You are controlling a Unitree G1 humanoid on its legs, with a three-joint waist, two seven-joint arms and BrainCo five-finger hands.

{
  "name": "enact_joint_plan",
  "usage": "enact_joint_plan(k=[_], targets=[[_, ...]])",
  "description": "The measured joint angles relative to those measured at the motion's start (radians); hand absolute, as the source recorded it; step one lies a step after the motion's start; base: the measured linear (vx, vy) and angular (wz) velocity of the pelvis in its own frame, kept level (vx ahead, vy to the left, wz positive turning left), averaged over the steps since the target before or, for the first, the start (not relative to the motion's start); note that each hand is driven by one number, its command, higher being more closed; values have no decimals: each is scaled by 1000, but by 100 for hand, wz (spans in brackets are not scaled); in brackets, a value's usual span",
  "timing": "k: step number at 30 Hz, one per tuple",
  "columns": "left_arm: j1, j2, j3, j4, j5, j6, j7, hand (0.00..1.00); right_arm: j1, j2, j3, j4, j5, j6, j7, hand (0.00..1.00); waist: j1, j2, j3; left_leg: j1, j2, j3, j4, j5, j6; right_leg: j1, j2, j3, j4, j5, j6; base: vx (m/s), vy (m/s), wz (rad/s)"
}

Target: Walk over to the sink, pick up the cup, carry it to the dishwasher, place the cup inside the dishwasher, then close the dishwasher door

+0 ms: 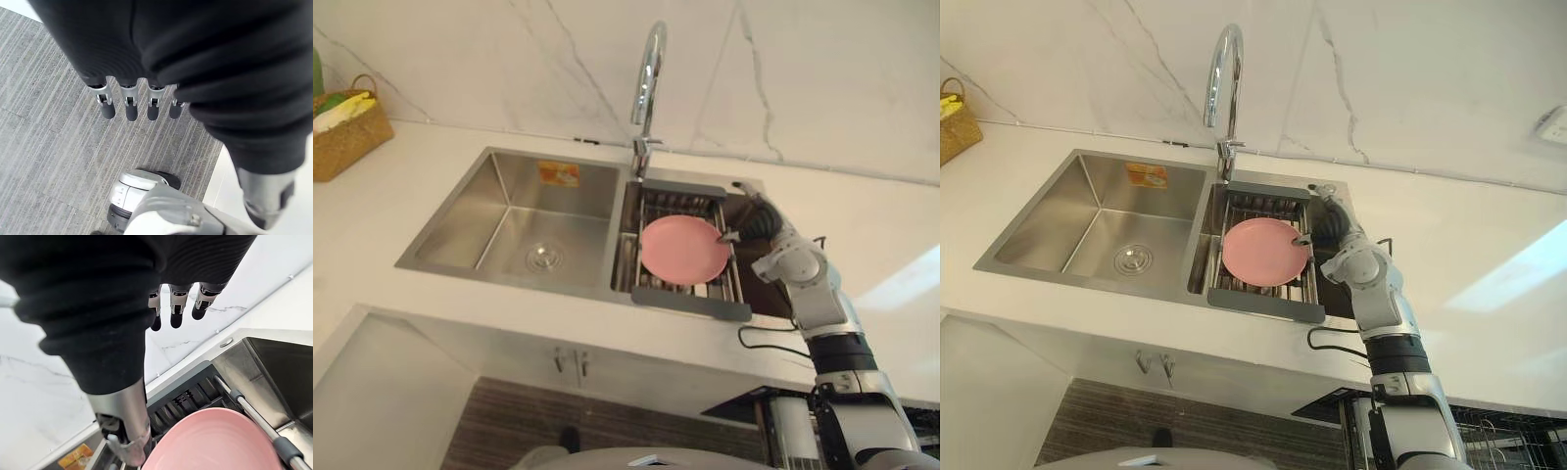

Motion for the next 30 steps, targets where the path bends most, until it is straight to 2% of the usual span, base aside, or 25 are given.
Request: enact_joint_plan(k=[4,10,17,26,30], targets=[[-7,0,-41,3,38,5,1,0,0,-1,66,30,-105,-60,-1,0,-8,15,15,-3,2,12,0,2,-5,-8,-2,-1,1,-14,-5,-121,22,0],[-19,15,-110,2,53,5,0,0,1,-6,103,70,-182,-105,-5,0,-1,15,15,-32,0,11,0,9,3,-23,-4,-12,-7,-10,1,-27,16,10],[-21,31,-145,-13,58,15,0,0,2,-17,104,81,-228,-107,2,0,7,14,15,-28,-14,12,0,23,14,-4,-15,-23,-14,10,17,69,-8,4],[-14,32,-145,-16,86,15,-1,0,2,-44,157,74,-296,-102,25,0,8,14,15,-16,-4,38,-1,13,4,-11,-10,-2,-16,5,5,-27,-14,-9],[-14,32,-145,-16,86,15,-2,0,2,-45,170,74,-305,-101,60,0,12,14,15,-18,-7,36,-1,13,5,-12,-13,-3,-17,4,5,-24,18,3]])
